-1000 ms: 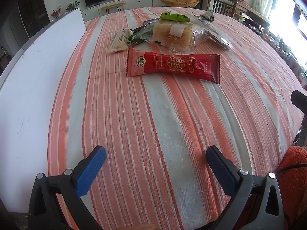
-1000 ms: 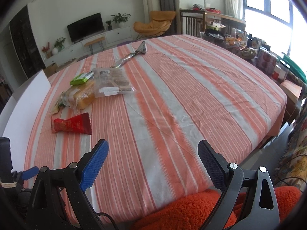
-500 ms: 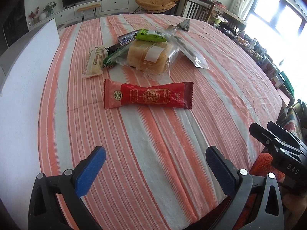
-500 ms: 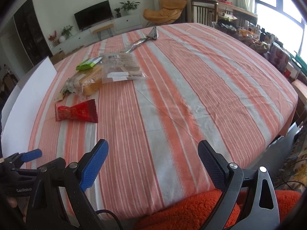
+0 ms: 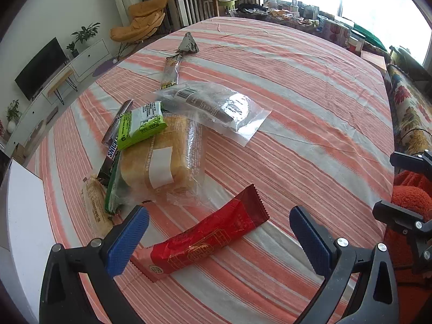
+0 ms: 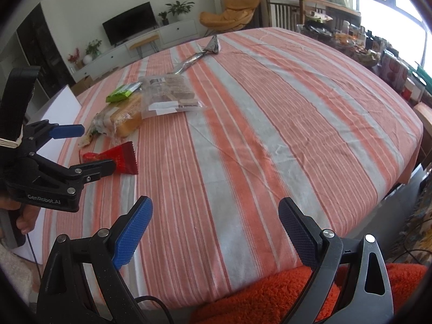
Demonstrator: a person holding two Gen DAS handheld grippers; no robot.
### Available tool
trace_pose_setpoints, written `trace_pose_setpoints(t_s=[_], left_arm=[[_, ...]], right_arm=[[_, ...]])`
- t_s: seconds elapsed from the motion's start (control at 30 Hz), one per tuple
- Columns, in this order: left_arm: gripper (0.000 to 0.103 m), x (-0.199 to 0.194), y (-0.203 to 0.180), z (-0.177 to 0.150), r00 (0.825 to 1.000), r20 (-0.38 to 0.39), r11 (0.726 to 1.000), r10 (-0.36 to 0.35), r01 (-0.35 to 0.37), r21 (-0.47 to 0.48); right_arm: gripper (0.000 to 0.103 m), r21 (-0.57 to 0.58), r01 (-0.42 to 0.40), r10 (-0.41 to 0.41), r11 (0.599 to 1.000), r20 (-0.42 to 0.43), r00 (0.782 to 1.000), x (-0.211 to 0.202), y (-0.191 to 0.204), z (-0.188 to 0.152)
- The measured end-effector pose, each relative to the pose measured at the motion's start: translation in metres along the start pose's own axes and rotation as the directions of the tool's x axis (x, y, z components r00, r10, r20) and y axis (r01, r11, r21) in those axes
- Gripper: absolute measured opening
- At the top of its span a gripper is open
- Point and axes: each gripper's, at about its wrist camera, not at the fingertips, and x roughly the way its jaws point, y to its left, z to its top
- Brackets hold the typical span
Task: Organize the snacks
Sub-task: 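Move the left gripper to the red wrapped packet and grasp it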
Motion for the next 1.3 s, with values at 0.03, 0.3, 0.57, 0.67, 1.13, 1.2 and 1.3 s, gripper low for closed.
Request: trace_pose_setpoints(t_s=[0.03,0.3,0.57,0.67,1.13,1.2,1.3], left_arm=[[0.103,0.003,0.0,0.0,1.0,-0.003,1.0,-0.022,0.022,-0.008],[0.103,0.025,-0.021,-0.01,0.982,-0.118,0.987,-0.146,0.152,0.048],[0.103,0.003,-0.041,-0.042,0.928,-0.227,0.939,-0.295,0.325,0.11],[0.103,-0.01,-0.034,-0.045,0.929,-0.189,0.937,-0.319,0.338,0.082],[0.1,-0.041,0.017,-0.061,0.997,0.053,0.977,-0.06,0.07,-0.201],[0.1,-0.033,0.024,-0.064,1.0,0.018,0.969,0.007,-0.003,-0.247],[0.1,-0.016,0.024,-0.067,0.997,-0.043,0.961,0.058,-0.067,-0.266]], right_arm=[[0.096,0.001,-0.001,0.001,1.0,0.002,1.0,0.0,0.0,0.0],[0.096,0.006,-0.007,0.007,1.0,0.002,1.0,0.0,-0.001,0.0],[0.096,0.009,-0.009,0.009,1.0,0.007,1.0,-0.001,-0.001,0.0],[0.096,0.012,-0.011,0.011,1.0,0.008,1.0,0.0,-0.002,0.0],[0.096,0.03,-0.009,0.008,1.0,0.004,1.0,-0.001,-0.005,0.0],[0.096,0.018,-0.002,0.002,1.0,-0.002,1.0,0.001,-0.001,0.0],[0.096,-0.006,0.008,-0.008,1.0,0.004,1.0,-0.001,0.003,-0.001]])
